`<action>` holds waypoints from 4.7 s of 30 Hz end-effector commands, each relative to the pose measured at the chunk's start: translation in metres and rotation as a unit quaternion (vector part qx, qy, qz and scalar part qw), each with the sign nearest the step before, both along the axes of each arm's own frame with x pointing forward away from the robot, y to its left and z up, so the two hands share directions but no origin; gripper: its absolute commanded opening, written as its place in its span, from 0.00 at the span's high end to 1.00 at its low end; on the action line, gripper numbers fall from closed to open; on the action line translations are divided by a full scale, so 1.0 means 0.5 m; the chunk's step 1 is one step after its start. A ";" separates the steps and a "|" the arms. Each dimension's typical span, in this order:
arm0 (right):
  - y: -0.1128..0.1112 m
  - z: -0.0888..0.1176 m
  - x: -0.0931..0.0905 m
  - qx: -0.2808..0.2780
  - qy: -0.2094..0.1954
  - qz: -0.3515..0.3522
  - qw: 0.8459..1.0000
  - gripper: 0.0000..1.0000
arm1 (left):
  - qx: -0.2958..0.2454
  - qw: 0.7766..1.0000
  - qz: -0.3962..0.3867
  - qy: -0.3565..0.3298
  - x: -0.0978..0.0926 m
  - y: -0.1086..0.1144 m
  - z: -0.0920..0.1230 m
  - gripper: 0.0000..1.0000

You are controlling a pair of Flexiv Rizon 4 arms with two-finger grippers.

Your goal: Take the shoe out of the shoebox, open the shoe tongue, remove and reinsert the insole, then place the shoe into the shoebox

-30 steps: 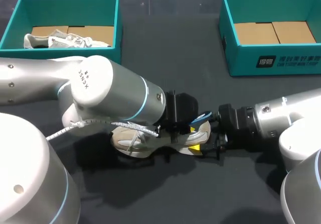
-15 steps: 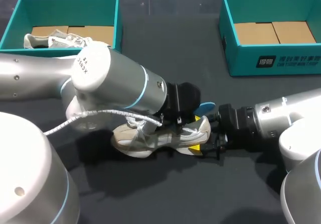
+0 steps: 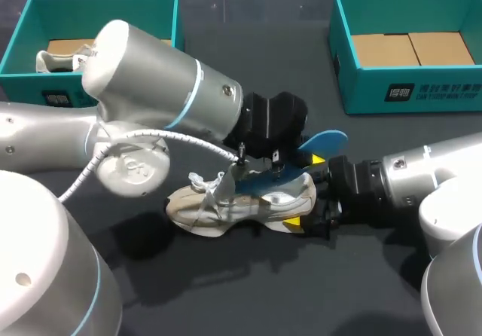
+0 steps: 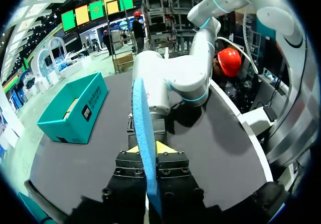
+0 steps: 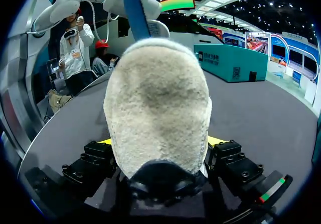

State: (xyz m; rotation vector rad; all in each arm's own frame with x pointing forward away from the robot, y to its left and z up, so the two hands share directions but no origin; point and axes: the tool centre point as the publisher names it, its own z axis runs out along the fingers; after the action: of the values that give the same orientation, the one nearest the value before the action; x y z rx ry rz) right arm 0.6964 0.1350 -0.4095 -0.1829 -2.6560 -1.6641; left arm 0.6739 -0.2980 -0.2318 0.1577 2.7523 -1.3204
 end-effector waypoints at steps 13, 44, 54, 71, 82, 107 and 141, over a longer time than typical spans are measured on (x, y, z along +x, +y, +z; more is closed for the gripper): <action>0.005 -0.005 -0.001 -0.001 0.000 -0.001 1.000 1.00 | -0.009 0.999 -0.033 0.035 -0.002 0.047 0.034 1.00; 0.005 -0.005 -0.001 -0.001 0.000 -0.001 1.000 1.00 | -0.290 0.947 0.008 0.136 -0.094 0.174 0.412 1.00; 0.005 -0.005 -0.001 -0.001 0.000 -0.001 1.000 1.00 | -0.323 0.938 -0.004 0.128 -0.109 0.202 0.459 1.00; 0.005 -0.005 -0.001 -0.001 0.000 -0.001 1.000 1.00 | -0.328 0.936 0.002 0.129 -0.161 0.256 0.518 1.00; 0.005 -0.005 -0.001 -0.001 0.000 -0.001 1.000 1.00 | -0.311 0.940 0.019 0.139 -0.158 0.255 0.505 1.00; 0.005 -0.005 -0.001 -0.001 0.000 -0.001 1.000 1.00 | -0.315 0.930 0.033 0.187 -0.222 0.280 0.395 1.00; 0.005 -0.005 -0.001 -0.001 0.000 -0.001 1.000 1.00 | -0.322 0.927 0.039 0.191 -0.225 0.296 0.357 1.00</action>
State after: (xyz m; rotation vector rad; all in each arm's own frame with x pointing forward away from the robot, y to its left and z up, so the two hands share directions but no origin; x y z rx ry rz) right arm 0.6965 0.1350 -0.4097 -0.1831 -2.6561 -1.6641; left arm 0.5643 -0.1509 -0.0531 -0.2744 2.3708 -2.3426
